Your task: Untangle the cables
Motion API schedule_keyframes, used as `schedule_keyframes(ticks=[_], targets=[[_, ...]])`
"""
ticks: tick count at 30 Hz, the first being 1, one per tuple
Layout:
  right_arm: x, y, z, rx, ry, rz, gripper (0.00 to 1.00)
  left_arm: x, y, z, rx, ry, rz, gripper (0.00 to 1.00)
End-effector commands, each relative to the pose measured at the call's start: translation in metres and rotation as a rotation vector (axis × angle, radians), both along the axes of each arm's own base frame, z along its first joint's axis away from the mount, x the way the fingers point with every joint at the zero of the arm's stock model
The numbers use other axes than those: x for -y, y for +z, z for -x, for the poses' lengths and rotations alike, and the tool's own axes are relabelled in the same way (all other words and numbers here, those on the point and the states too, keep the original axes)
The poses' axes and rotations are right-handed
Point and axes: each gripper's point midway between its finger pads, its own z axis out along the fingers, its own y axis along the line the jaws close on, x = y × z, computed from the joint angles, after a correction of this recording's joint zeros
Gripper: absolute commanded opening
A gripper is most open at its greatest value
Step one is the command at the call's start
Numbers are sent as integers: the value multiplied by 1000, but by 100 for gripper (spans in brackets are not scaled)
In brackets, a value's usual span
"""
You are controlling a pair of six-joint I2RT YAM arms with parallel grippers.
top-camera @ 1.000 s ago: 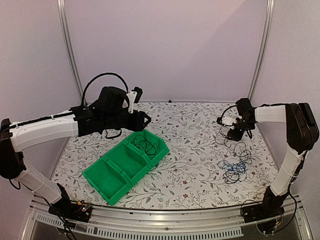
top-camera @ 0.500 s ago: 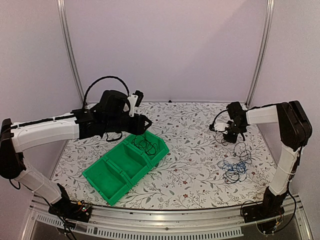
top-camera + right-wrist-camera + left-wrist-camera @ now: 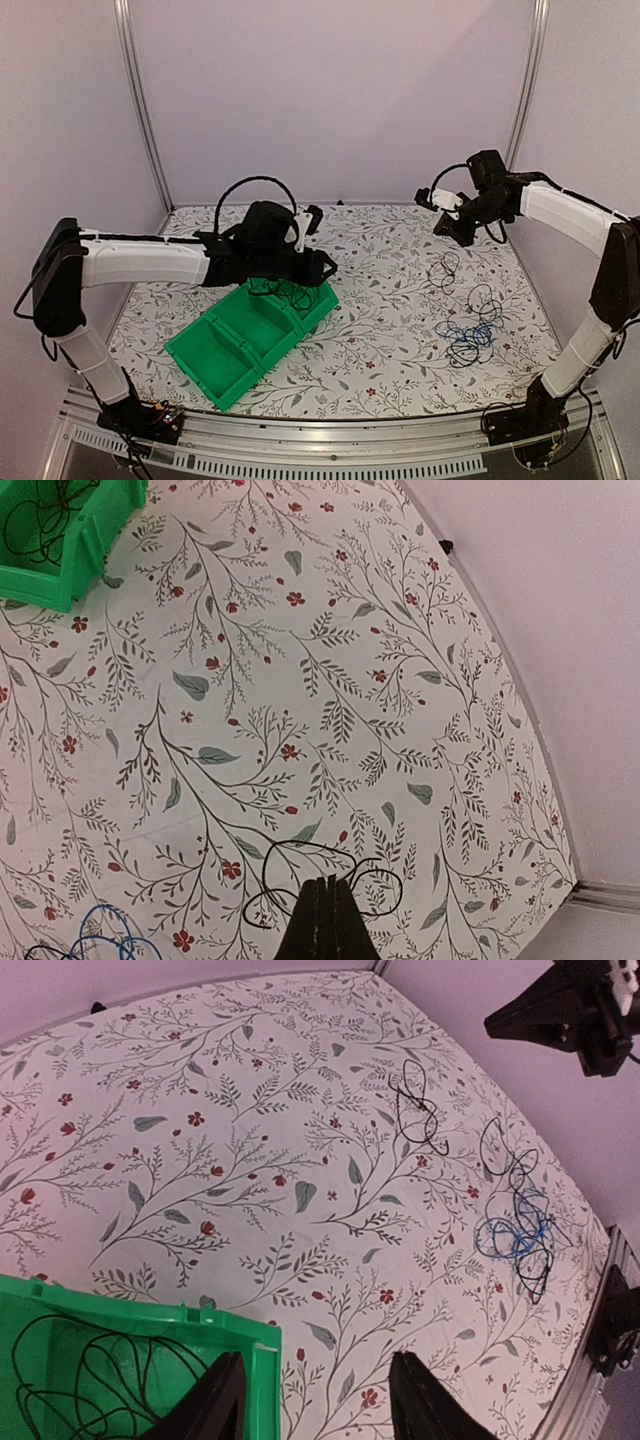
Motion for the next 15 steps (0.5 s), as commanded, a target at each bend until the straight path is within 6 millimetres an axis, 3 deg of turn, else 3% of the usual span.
schedule_keyframes(ticks=[1, 2, 5, 7, 12, 15], targets=[[-19, 17, 30, -122, 28, -138, 0, 48, 20, -3, 6, -80, 164, 49], [-15, 15, 26, -113, 5, -126, 2, 55, 17, -4, -4, -91, 179, 50], [5, -6, 11, -111, -123, -74, 35, 79, 17, -10, -19, -111, 208, 50], [17, -29, 8, -162, -180, -50, 46, 92, 10, -17, -23, -104, 221, 51], [43, -80, 3, -245, -283, 11, 51, 120, -6, -33, -62, -101, 223, 52], [58, -99, 3, -233, -271, 98, 50, 130, -4, -28, -63, -131, 230, 52]])
